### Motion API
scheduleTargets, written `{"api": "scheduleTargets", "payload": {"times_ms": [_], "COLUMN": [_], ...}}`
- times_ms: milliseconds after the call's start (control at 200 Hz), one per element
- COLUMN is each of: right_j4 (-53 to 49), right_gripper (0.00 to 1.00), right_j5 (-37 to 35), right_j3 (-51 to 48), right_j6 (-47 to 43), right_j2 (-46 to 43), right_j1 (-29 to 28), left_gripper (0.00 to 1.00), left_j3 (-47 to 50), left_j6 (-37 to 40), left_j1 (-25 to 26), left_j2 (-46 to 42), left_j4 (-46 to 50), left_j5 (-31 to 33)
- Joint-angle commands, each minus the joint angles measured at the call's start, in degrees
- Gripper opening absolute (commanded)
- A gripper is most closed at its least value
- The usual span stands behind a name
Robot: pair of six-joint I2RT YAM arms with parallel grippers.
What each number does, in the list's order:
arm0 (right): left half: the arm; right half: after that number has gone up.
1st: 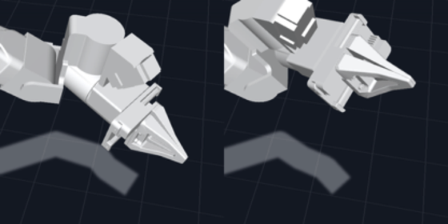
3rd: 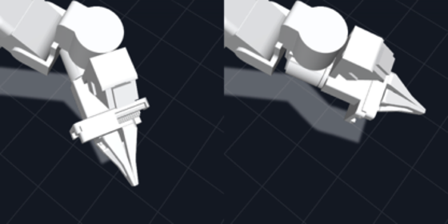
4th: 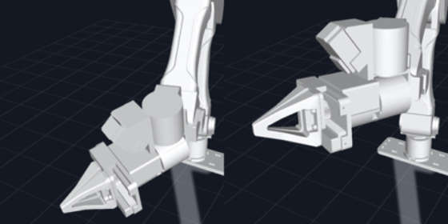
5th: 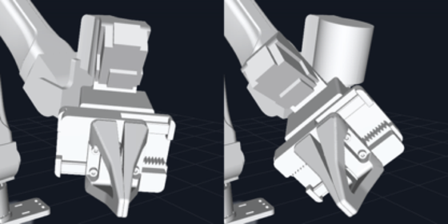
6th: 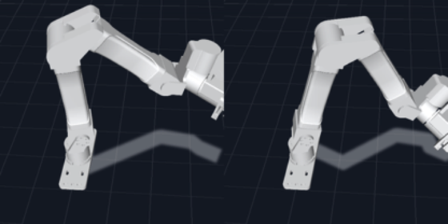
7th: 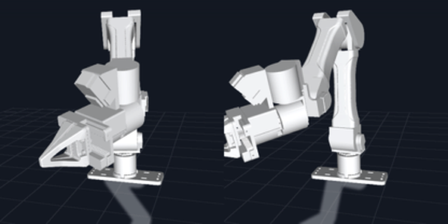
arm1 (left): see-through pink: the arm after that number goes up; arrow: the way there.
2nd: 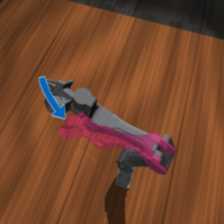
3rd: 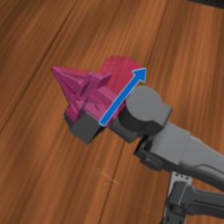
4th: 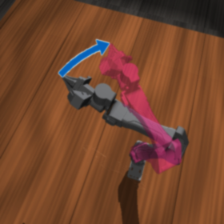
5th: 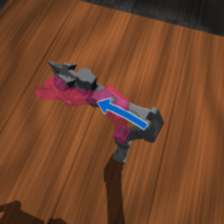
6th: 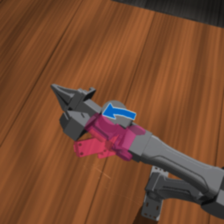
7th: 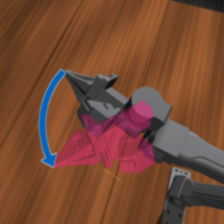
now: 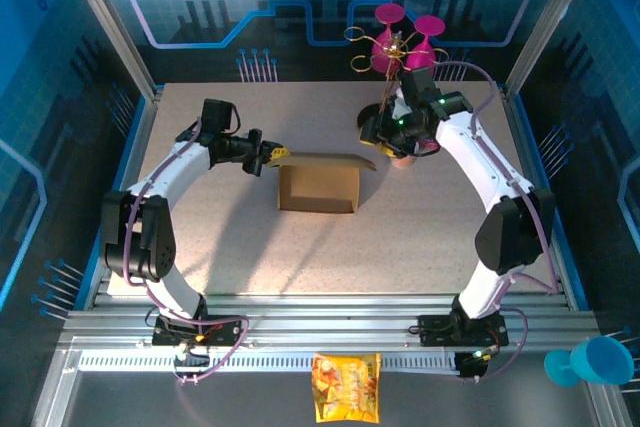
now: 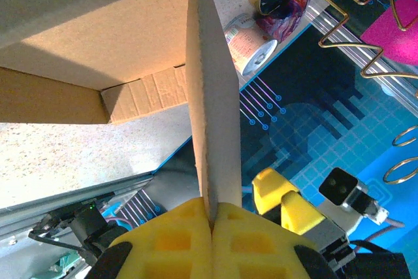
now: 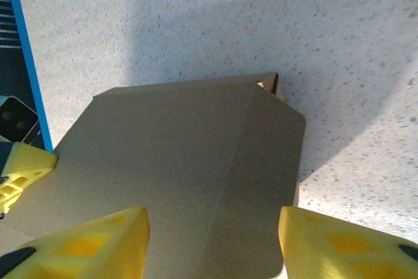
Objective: Fold the paper box
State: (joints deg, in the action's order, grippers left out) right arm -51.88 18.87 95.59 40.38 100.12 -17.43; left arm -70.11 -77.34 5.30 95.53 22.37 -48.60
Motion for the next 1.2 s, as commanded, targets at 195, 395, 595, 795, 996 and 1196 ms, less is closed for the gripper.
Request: {"api": "scheduleTargets", "payload": {"times_ms": [195,395,595,795,996,1196], "right_j4": [2.1,3.5,6.8,7.3,8.0,9.9], "right_gripper": [0.55,0.54,0.51,0.48,0.45,0.41], "right_j5": [6.2,9.2,11.3,12.2,13.0,14.2], "right_j3": [-4.2,-6.5,-10.1,-10.6,-12.3,-13.2], "right_j6": [1.2,2.9,5.4,6.0,7.7,9.7], "right_j2": [1.9,1.6,0.6,1.4,1.0,1.2], "right_j1": [0.1,-0.3,-0.5,-1.6,-2.2,-3.4], "left_gripper": [0.0,0.0,0.0,0.0,0.0,0.0], "left_j3": [1.6,2.8,4.8,6.0,7.9,9.7], "left_j6": [1.5,0.9,0.0,-0.2,-1.1,-2.5], "left_j1": [-0.6,-0.7,-0.6,-0.6,-0.7,-0.8], "left_j2": [-1.9,-1.8,-1.6,-1.1,-0.7,-0.3], "left_j4": [0.2,-1.5,-3.9,-6.0,-9.2,-12.2], "left_j5": [-2.2,-2.0,-2.1,-2.2,-2.5,-2.6]}}
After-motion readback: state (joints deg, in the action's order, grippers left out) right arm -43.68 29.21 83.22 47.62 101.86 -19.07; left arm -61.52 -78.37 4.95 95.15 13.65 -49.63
